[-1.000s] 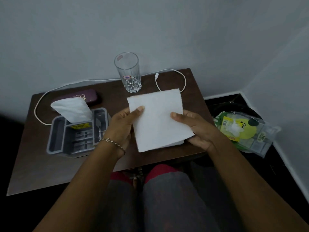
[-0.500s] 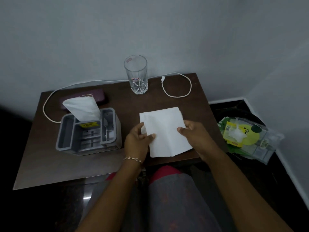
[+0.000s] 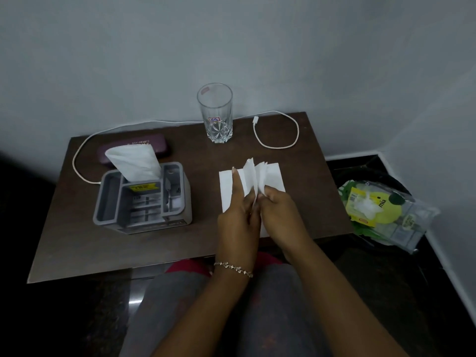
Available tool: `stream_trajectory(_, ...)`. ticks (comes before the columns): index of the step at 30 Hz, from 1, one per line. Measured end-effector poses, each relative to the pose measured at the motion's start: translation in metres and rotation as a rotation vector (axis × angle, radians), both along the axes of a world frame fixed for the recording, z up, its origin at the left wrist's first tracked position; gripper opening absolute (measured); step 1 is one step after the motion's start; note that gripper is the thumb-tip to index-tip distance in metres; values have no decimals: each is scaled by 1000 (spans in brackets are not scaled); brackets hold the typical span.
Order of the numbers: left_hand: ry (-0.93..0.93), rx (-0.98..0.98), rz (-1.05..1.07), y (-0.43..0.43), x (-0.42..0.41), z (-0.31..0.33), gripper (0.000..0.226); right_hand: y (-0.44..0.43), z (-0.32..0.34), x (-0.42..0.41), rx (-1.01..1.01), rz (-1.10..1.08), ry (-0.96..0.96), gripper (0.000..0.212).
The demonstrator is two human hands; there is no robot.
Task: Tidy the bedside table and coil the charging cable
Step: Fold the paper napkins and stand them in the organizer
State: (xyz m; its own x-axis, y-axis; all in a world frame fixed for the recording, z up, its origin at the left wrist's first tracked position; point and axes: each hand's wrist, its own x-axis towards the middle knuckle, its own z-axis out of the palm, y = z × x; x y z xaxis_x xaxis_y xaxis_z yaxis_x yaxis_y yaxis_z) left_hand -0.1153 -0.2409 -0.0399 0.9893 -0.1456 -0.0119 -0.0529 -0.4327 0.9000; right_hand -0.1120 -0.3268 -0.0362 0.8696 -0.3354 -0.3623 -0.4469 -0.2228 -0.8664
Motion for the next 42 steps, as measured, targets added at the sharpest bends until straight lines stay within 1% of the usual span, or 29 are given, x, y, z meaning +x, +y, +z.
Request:
stream_trajectory(3,-3,16,2,2,-1,2,83,2,5,1,70,-14,40,30)
stream_trajectory(5,-12,31,-32,3,-1,3,84,1,6,3,111,-19,56,30)
stream_trajectory(8,-6,48,-65,2,-1,4,85,4,8,5,214,-92,73,25)
stream_trajectory(10,-2,64,-73,1,-3,5,82,7,8,6,281,-181,111,30)
stream_trajectory(11,6,63,-81,1,-4,7,80,8,9,5,292,-190,114,33)
stream_trajectory(13,23,52,-108,0,-8,10,80,9,10,2,309,-147,34,28)
stream_trajectory(15,49,44,-140,0,-10,14,84,10,14,-2,354,-153,-17,23)
stream_trajectory(16,81,9,-155,2,-11,17,87,9,17,-3,396,-187,-33,20)
stream_trajectory(18,145,-147,-146,8,-12,25,86,6,22,-3,530,-249,-39,18)
stream_trajectory(19,152,-247,-105,14,-12,31,80,3,25,-4,598,-254,-39,20)
stream_trajectory(21,136,-393,42,31,-6,44,60,-2,32,-6,711,-234,-21,23)
stream_trajectory(22,162,-451,115,39,-1,53,49,-2,36,-8,752,-210,-6,24)
stream_trajectory(23,240,-501,168,47,5,61,38,-2,40,-10,785,-177,5,23)
stream_trajectory(24,358,-554,175,55,10,67,27,0,45,-12,809,-131,17,22)
stream_trajectory(25,470,-584,134,62,13,73,22,3,50,-14,825,-75,30,21)
stream_trajectory(26,540,-587,74,69,14,79,25,7,56,-15,833,-13,41,20)
stream_trajectory(27,561,-579,35,75,13,83,28,13,60,-17,826,43,53,19)
stream_trajectory(29,504,-591,41,86,10,90,27,25,69,-19,814,140,77,23)
stream_trajectory(31,420,-640,85,98,9,96,24,36,74,-22,794,267,97,34)
stream_trajectory(33,351,-655,131,114,11,96,24,47,74,-26,693,418,129,43)
stream_trajectory(34,320,-640,143,123,11,95,24,52,73,-28,638,467,140,43)
stream_trajectory(36,259,-606,148,139,12,94,24,64,69,-30,543,498,145,35)
stream_trajectory(37,228,-601,148,146,14,94,23,70,67,-28,478,505,121,30)
stream_trajectory(38,191,-602,152,153,18,94,20,76,65,-25,370,521,67,23)
stream_trajectory(40,91,-583,173,168,30,95,17,88,62,-10,104,564,-83,6)
stream_trajectory(42,-17,-528,178,181,44,100,20,99,62,10,-118,567,-191,5)
